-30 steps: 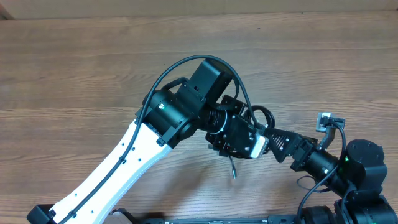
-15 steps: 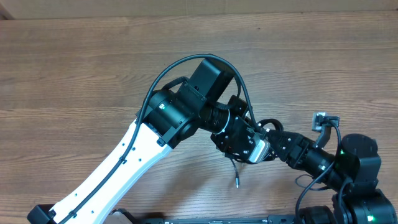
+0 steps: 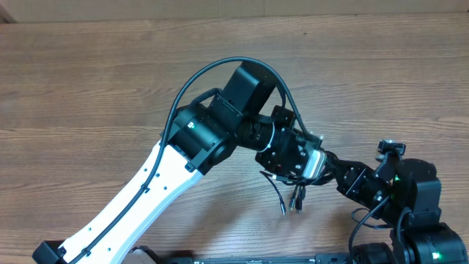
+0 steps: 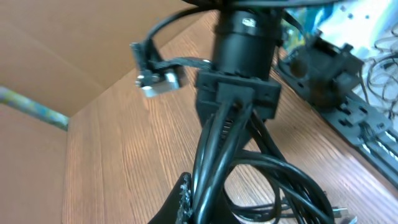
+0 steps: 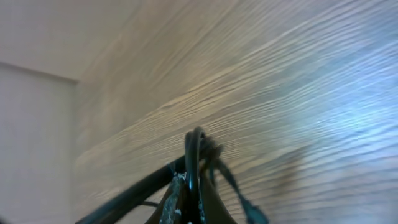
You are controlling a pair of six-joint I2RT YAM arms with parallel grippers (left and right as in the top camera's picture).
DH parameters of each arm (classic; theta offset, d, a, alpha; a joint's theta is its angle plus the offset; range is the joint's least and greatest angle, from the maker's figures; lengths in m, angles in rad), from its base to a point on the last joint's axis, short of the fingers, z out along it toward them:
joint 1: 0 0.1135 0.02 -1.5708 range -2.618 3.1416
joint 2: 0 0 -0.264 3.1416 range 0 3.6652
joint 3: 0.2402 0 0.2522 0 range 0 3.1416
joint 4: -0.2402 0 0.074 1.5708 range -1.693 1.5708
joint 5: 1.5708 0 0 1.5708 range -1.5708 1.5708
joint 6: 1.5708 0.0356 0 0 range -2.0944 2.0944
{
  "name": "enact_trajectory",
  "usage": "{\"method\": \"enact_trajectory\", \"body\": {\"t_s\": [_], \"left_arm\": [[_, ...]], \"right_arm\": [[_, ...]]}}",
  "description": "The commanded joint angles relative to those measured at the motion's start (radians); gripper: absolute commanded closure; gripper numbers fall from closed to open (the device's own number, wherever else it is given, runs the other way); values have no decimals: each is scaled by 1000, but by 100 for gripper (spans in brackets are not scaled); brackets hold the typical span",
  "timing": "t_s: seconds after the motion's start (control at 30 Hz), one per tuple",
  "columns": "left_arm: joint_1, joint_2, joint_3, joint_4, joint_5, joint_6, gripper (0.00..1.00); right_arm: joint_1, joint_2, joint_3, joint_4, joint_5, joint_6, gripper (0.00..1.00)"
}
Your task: Untangle cables
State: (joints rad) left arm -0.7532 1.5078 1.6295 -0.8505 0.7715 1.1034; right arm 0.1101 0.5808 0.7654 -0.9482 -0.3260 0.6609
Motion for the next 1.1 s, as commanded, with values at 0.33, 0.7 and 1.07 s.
{"method": "enact_trajectory", "body": {"t_s": [0.33, 0.7, 1.07], "left_arm": [[31, 1, 23, 205, -36, -489, 96], [48, 2, 23, 190, -162, -801, 96], [48, 2, 23, 157, -266, -910, 96]], "right_arm": [[-7, 3, 19, -94, 168, -6, 96], [-6, 3, 19, 55, -15, -7, 0], [-6, 3, 19, 160, -243, -113, 0]]}}
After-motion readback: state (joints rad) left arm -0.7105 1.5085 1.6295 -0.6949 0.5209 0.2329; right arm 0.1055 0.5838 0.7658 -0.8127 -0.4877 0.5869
